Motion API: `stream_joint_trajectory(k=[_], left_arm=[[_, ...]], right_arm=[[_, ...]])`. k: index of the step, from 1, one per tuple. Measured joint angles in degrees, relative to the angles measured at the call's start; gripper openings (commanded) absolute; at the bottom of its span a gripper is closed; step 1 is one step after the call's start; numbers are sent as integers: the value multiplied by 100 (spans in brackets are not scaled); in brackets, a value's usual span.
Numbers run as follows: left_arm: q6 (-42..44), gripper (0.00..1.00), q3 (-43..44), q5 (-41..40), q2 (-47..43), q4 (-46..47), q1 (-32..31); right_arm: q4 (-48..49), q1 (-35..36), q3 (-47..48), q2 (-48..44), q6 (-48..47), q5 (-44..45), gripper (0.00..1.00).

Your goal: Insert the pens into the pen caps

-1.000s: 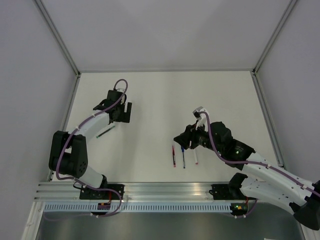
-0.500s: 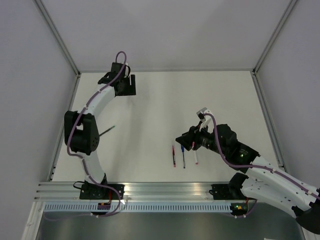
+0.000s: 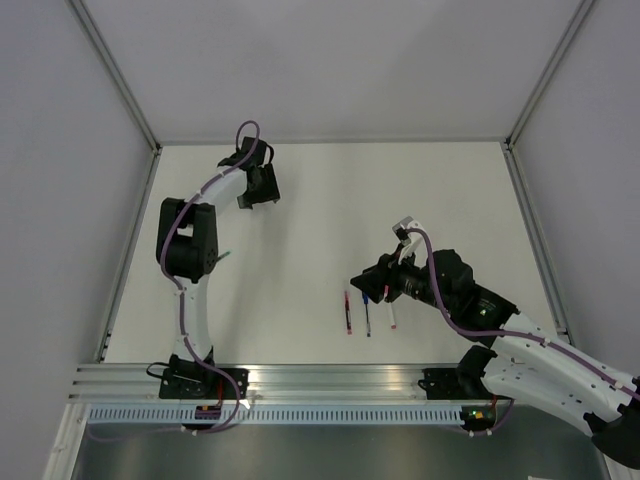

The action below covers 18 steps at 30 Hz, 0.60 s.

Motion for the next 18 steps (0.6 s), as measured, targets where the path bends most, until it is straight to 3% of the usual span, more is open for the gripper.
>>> stream_joint_trajectory(k=[9,15,18], left_arm=[[-284,66,651,-136,669,92,-2],[-282,49,922,-422,855,-46,-2],[-258,50,925,-439,857,-79,2]], right_arm=[[15,0,0,0,13,-13,53],[15,0,0,-4,13,-15,53],[15,0,0,-42,15,-24,53]])
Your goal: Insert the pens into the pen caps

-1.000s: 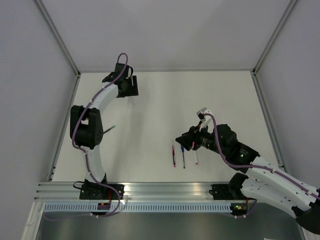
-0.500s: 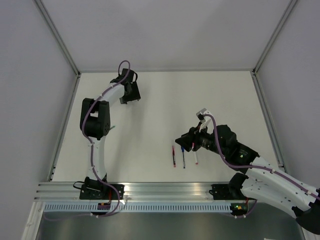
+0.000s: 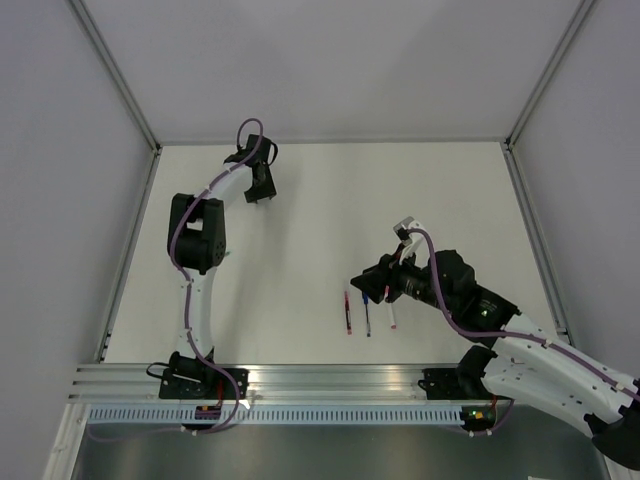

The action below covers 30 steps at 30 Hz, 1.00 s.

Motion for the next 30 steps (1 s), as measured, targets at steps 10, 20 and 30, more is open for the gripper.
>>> stream_joint_trajectory(k=[10,20,30], left_arm=[[219,21,9,133,0,-133,28],[527,2,-374,715,-267,-79,44],[1075,2,-1482,599,-1390,-621,-188]], right_arm=[[63,0,-37,-131,2,-74,53],[79,0,-57,-87,4,-101,53],[216,0,-107,-151,48,-181,53]])
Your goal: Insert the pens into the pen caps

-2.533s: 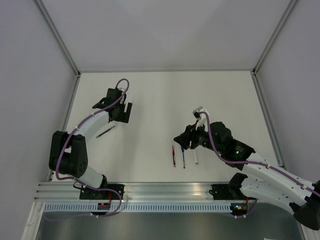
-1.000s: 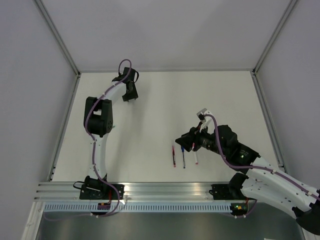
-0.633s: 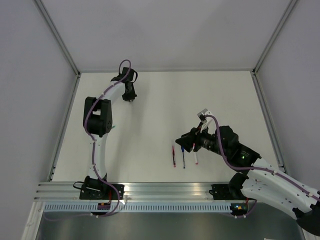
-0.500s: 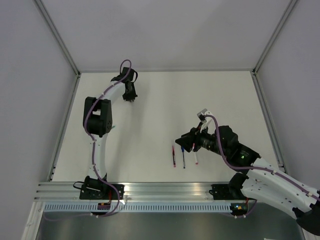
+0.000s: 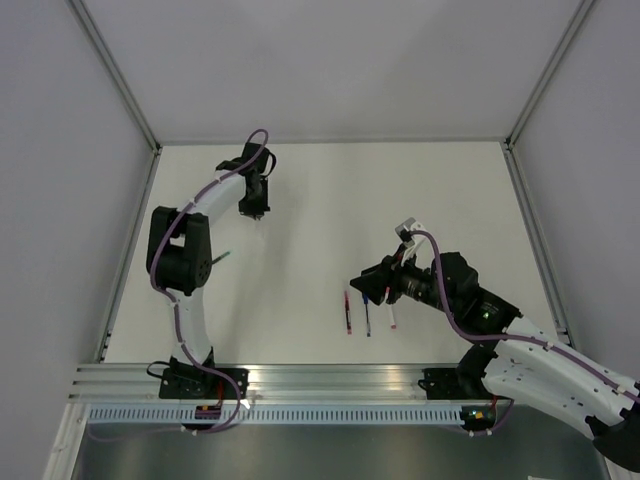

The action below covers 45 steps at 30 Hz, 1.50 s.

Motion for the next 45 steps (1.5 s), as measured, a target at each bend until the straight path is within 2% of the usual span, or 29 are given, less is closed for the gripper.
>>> stream_joint_trajectory(k=[6,10,13,19,21,25,30,31,33,35,37,41,45], left_arm=[[931,2,-210,-1381,-719,-114,4],[1451,2,-750,-2129,-852,-72,50],[1698,2,-1152,-2144,-846,-96,87],[1694,2,-1176,-1609,-949,48,129],[1580,5,-1064,-1456,-1036,31,164],[1156,10,-686,-1425,-1104,7,203],[234,15,-575,-1519,-1204,-245,212],[55,22,-577,-1530,-1239,-319,212],[-546,29,-671,-1558,-1456,-463,212],[-1209,41,-861,-1604,-1827,-658,212],[-1840,57,-1091,-1659,-2269,-885,212],[-3058,70,-1574,-1788,-3235,-1414,254],[-3519,72,-2035,-1878,-3644,-1725,387]], right_arm=[[31,0,-44,59,-2,4,53],[31,0,-44,61,-2,2,53],[28,0,-44,31,-2,0,53],[26,0,-44,-31,-2,-2,53],[31,0,-44,-33,-2,-17,54],[28,0,-44,-55,0,-26,53],[28,0,-44,-70,0,-39,53],[31,0,-44,-70,0,-39,53],[31,0,-44,-70,2,-44,53],[33,0,-44,-70,4,-48,54],[33,0,-44,-70,20,-70,54],[61,0,-48,-55,44,-133,53],[127,0,-48,136,39,-142,53]])
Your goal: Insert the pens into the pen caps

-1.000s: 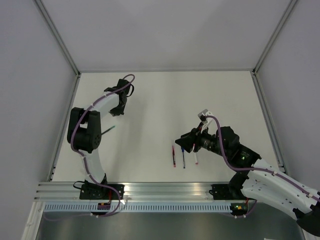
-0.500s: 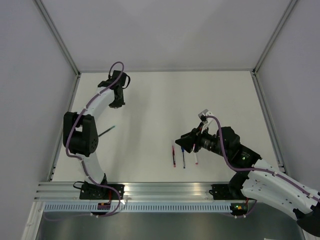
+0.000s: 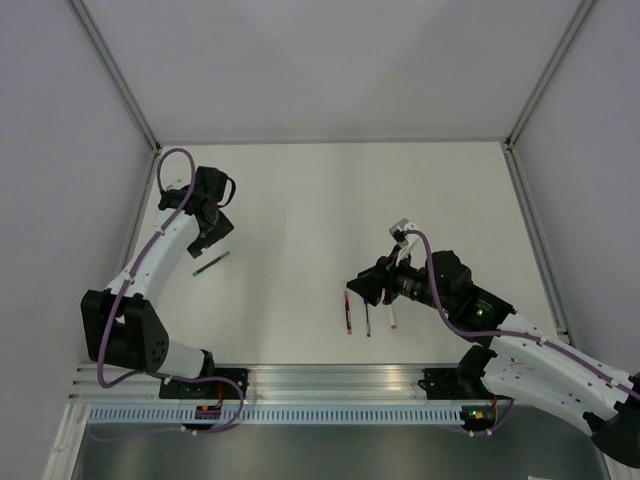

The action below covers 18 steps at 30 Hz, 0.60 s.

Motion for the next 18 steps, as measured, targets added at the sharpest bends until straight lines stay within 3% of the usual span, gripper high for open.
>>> stream_joint_trajectory(k=[5,12,18], left_arm=[[997,71,-431,-15,105,295,26],[3176,70,-496,326,962,793,24],[4538,68,-511,328,1554,1130,26]], right_arm=[[-76,0,0,348,-7,-11,54],[-94,0,0,-120,-70,-4,54],[-101,0,0,-319,-72,-7,54]])
